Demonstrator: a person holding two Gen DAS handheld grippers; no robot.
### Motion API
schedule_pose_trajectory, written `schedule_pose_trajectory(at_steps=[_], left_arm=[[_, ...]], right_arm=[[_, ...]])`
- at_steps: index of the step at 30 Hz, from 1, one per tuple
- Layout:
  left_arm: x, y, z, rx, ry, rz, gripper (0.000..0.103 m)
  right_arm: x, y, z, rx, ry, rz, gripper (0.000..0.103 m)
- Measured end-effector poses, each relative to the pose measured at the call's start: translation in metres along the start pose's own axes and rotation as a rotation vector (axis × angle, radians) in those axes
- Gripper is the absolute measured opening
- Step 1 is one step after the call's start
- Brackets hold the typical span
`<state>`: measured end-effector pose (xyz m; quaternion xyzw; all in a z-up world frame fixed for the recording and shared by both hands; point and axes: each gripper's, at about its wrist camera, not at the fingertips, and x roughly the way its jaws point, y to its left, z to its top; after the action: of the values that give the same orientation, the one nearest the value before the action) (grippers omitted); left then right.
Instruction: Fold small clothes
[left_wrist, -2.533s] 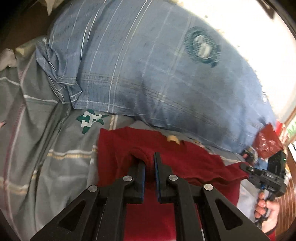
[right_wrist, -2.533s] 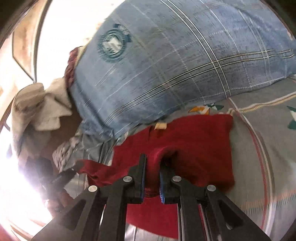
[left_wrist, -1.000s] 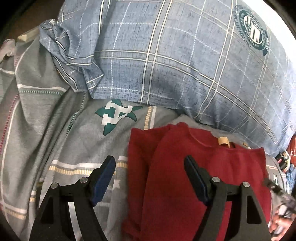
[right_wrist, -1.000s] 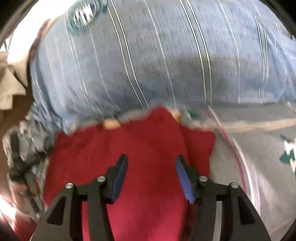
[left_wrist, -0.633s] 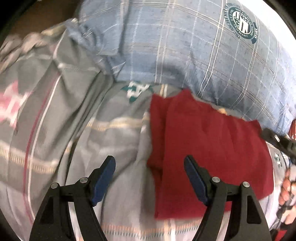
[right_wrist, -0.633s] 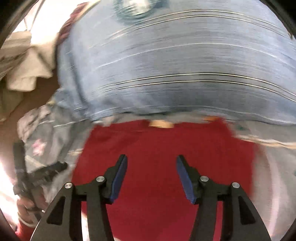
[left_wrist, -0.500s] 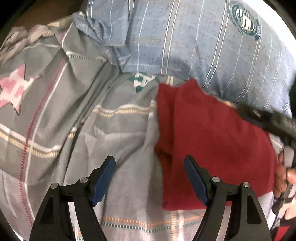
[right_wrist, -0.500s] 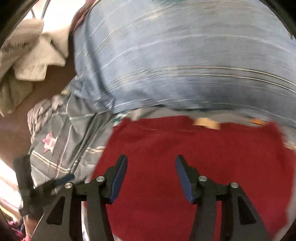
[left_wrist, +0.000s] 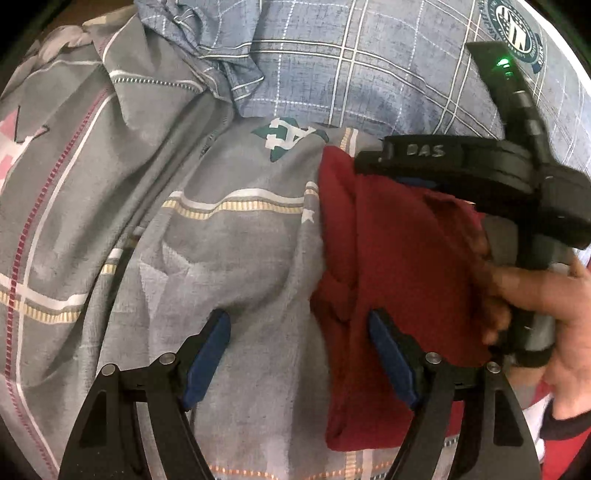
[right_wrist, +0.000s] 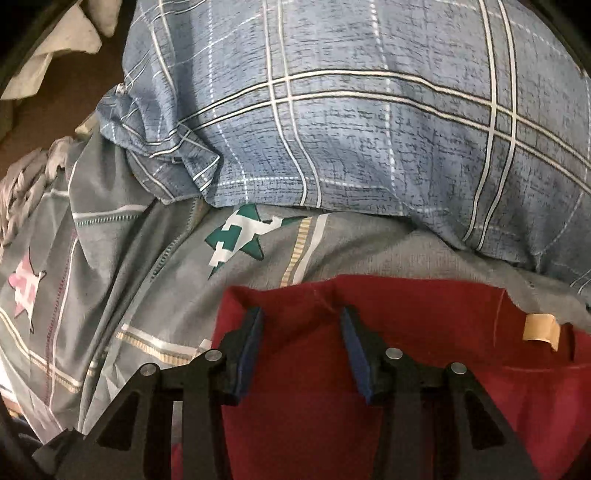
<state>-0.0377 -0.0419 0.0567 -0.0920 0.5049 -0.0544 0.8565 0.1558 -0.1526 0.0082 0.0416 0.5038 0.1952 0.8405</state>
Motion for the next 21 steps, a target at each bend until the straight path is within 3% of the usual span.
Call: schedule_pose_trajectory(at_steps=[4,8,10,14,17,21], left_arm=[[0.000,-0.001,0.000,0.001,-0.006,-0.001,0.077],[0.001,-0.001,0.002,-0.002,-0.004,-0.001,0.077],[0.001,-0.001,0.002,-0.004,-0.008,-0.001,0.078],[0.002,0.001,0.003,-0.016,-0.004,-0.008,0.078],[0.001,0.001,0.004,-0.026,-0.003,-0.016,0.076],[0.003,0.001,0.004,-0.031,-0.006,-0.016,0.076]], right_arm=[[-0.022,-0.005,-0.003,0.027,0.001,0.044,0.046],[-0.030,0.009,-0.006,-0.043,-0.004,0.024,0.051],[-0.017,0.017,-0.007,-0.081,0.020,-0.026,0.052],[-0.004,0.014,-0.005,-0.034,0.039,-0.046,0.058],[-0.017,0.008,0.000,0.033,0.058,0.037,0.072],[-0.018,0.019,0.004,-0.022,0.087,0.009,0.077]])
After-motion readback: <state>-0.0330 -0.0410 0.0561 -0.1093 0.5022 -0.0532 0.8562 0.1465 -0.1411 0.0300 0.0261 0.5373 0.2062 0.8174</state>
